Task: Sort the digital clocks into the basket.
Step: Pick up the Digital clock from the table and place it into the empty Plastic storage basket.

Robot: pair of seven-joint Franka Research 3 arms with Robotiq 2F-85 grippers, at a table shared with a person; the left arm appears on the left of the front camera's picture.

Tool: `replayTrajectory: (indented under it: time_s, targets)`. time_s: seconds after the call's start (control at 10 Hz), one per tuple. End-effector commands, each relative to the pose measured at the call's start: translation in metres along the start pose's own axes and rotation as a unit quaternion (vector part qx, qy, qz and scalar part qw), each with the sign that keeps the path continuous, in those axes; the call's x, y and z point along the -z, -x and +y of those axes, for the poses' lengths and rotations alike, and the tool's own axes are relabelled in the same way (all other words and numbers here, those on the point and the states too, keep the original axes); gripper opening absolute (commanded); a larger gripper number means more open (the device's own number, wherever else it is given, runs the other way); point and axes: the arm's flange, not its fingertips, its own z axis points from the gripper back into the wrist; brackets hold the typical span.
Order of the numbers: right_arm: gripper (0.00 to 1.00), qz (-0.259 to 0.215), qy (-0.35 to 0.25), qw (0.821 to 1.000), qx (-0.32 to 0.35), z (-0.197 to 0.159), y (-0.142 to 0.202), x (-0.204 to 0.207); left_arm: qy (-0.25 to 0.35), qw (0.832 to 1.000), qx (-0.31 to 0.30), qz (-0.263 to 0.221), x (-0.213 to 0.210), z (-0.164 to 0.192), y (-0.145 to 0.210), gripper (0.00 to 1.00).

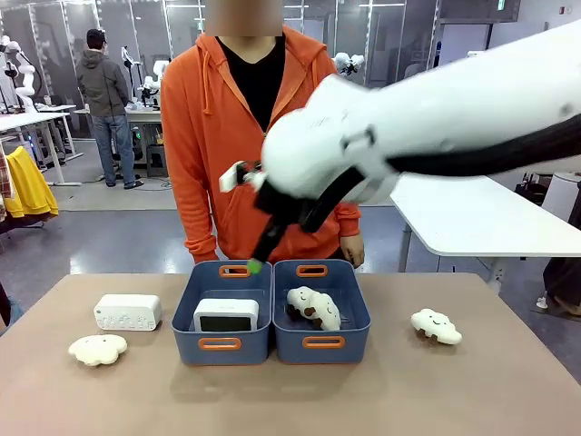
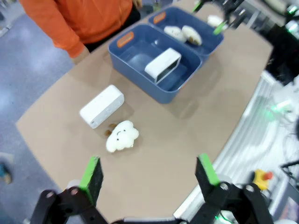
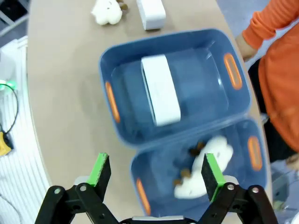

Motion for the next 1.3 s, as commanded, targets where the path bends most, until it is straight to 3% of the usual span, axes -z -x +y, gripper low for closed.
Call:
replayTrajectory:
  time_s: [0.0,0.2,0.3,0.5,0.6,0.7,0.8,1.0,1.1,1.2]
  targets:
    - [0.98,-0.009,-0.022,0.999,0.048,-0.003,0.073,-0.041,0.011,1.0,0.008,-0.005,-0.002,0.001,0.0,1.0]
    - [0.98,-0.055,-0.005,0.991,0.125,-0.006,0.146,-0.076,0.011,1.0,0.008,-0.005,-0.002,0.001,0.0,1.0]
    - [0.98,-0.055,0.026,0.98,0.19,-0.01,0.195,-0.095,0.011,1.0,0.008,-0.005,-0.002,0.001,0.0,1.0]
    - [0.98,-0.128,0.037,0.953,0.271,0.0,0.298,-0.136,0.011,1.0,0.008,-0.005,-0.002,0.001,0.0,1.0]
    - [0.98,-0.139,0.051,0.957,0.249,0.002,0.319,-0.148,0.011,1.0,0.008,-0.005,-0.002,0.001,0.0,1.0]
    - [0.98,-0.122,0.064,0.963,0.231,0.013,0.339,-0.161,0.011,1.0,0.008,-0.005,-0.002,0.001,0.0,1.0]
    - [0.98,-0.122,0.067,0.964,0.228,0.017,0.343,-0.165,0.011,1.0,0.008,-0.005,-0.002,0.001,0.0,1.0]
    - [0.98,-0.145,0.059,0.961,0.229,0.003,0.309,-0.141,0.011,1.0,0.008,-0.005,-0.002,0.001,0.0,1.0]
    - [0.98,-0.133,0.067,0.957,0.248,0.008,0.344,-0.174,0.011,1.0,0.008,-0.005,-0.002,0.001,0.0,1.0]
    - [0.98,-0.133,0.067,0.957,0.248,0.008,0.344,-0.174,0.011,1.0,0.008,-0.005,-0.002,0.001,0.0,1.0]
